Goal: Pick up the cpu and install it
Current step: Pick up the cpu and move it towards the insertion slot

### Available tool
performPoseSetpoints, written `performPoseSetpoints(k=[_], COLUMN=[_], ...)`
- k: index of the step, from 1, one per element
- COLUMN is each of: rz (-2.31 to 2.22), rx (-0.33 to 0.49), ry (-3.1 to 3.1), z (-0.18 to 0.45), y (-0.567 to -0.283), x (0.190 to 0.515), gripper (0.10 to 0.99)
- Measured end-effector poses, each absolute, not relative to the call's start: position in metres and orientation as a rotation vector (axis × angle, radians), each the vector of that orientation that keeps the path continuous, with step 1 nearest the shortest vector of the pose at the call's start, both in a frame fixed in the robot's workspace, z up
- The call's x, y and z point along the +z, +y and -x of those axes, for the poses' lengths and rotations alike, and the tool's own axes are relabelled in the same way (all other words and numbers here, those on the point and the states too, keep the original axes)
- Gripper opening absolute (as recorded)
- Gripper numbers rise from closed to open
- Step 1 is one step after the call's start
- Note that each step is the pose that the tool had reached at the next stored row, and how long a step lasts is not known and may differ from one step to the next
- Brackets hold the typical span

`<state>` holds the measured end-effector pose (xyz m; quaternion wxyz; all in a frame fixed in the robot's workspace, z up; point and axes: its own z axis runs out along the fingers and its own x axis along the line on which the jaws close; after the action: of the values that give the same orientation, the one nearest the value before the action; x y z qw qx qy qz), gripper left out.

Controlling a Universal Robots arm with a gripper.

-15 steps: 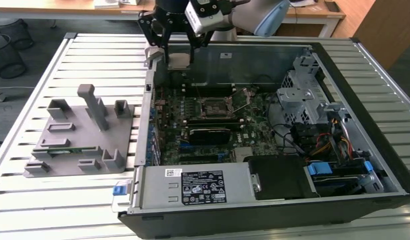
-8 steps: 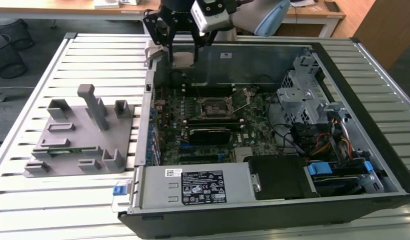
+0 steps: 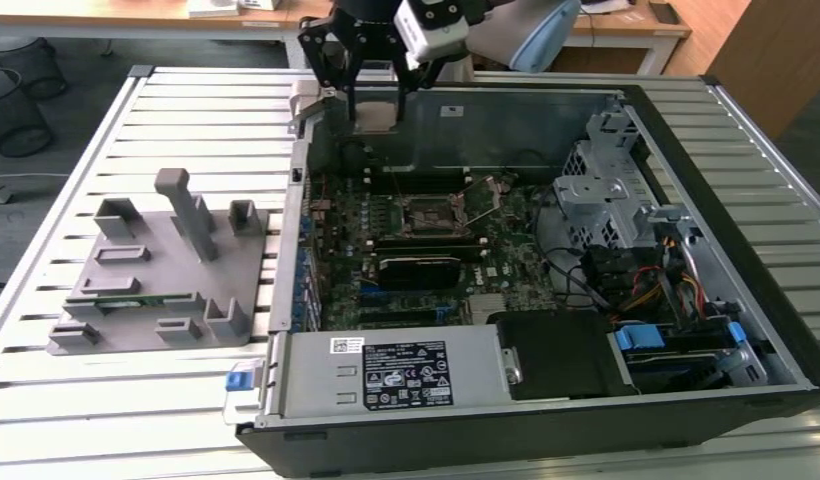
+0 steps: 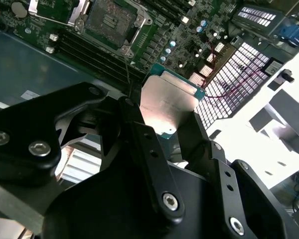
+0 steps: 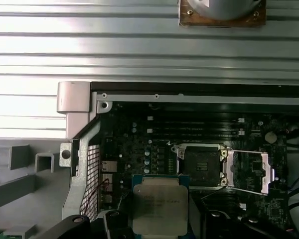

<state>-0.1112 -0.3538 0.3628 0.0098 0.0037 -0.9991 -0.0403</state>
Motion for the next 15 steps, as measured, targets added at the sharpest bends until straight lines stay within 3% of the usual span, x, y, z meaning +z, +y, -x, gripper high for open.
performPoseSetpoints(k=[15], rz=[-0.012], rx=[-0.126], ry=[-3.119], z=[0.087], y=[-0.35], x=[0.363], gripper=[0.537])
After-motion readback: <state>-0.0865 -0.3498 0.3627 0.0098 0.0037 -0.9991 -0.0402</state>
